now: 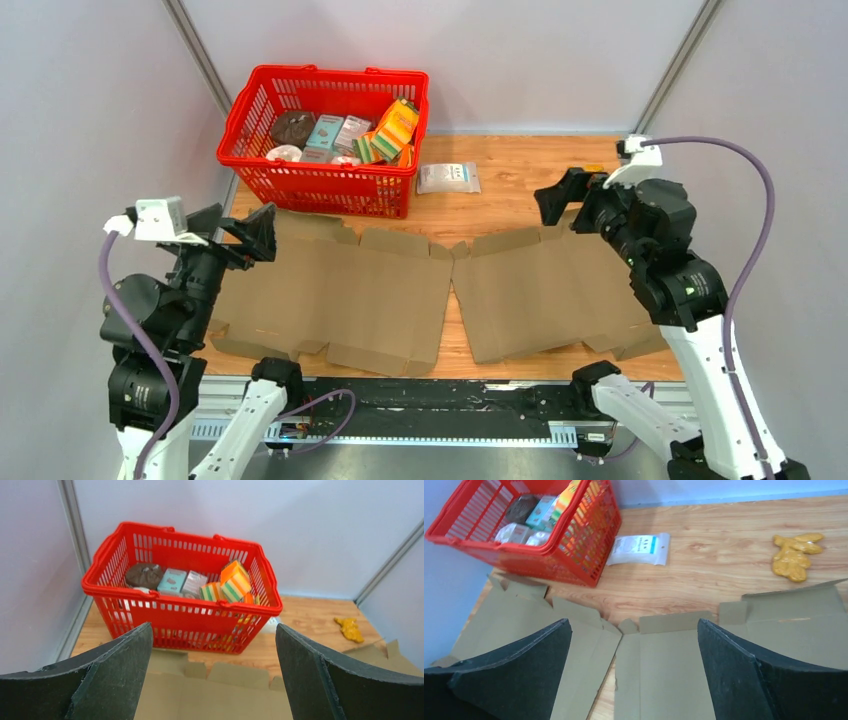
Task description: Fold the paper box
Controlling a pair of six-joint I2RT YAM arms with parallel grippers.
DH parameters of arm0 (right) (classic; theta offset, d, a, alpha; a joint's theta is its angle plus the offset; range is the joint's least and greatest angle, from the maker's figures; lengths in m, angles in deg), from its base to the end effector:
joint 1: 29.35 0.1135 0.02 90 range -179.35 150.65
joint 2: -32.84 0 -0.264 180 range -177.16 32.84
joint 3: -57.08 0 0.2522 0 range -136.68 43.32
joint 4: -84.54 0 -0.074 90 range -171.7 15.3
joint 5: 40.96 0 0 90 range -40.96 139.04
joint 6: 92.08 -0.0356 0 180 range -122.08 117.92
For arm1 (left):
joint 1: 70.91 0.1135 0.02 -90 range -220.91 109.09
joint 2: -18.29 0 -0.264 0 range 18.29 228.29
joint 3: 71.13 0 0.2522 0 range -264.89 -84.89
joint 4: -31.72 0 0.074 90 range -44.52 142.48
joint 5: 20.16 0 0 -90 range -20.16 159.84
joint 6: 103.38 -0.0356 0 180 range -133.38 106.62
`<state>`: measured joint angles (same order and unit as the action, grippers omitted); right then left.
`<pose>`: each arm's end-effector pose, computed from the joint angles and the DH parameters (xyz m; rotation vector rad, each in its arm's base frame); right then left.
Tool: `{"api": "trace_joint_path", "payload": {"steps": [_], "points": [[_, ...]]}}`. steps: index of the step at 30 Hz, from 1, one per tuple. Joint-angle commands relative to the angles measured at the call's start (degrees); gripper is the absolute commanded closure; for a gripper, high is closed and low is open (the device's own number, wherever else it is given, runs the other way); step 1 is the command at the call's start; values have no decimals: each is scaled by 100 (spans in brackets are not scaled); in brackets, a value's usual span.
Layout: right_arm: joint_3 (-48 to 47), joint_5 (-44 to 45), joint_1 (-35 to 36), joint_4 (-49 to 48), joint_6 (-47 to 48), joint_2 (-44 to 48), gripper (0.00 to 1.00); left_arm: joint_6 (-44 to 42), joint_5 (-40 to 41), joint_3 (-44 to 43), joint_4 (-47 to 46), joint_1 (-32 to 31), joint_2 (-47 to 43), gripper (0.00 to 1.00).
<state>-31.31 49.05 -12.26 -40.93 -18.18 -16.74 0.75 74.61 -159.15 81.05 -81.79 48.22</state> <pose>0.1442 0.0443 0.4429 -0.0160 1.8643 0.4031 0.0327 -0.0033 0.4760 -0.1095 1.4210 -0.3015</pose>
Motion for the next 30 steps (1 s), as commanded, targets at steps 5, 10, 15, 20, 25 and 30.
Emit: {"api": "trace_joint_path", "payload": {"steps": [5, 10, 15, 20, 25, 30], "points": [[657, 360, 2166, -762, -690, -859, 0, 63, -660, 377, 626, -11, 486, 1], [1485, -684, 2931, -2210, -1641, -1641, 0, 370, -1180, 737, 749, -11, 496, 3], [2345, -1030, 2977, -3039, -2353, -2274, 0, 731, -1567, 1606, 679, -11, 276, 9], [2997, -783, 2942, -3602, -2828, -2635, 9, 977, -1401, 2117, 916, -20, 171, 14], [3543, -731, 2810, -4446, -3346, -2732, 22, 1197, -1567, 2372, 846, -20, 136, 16], [3973, -538, 2722, -4867, -3935, -2899, 23, 1285, -1576, 2363, 925, -20, 144, 18]]}}
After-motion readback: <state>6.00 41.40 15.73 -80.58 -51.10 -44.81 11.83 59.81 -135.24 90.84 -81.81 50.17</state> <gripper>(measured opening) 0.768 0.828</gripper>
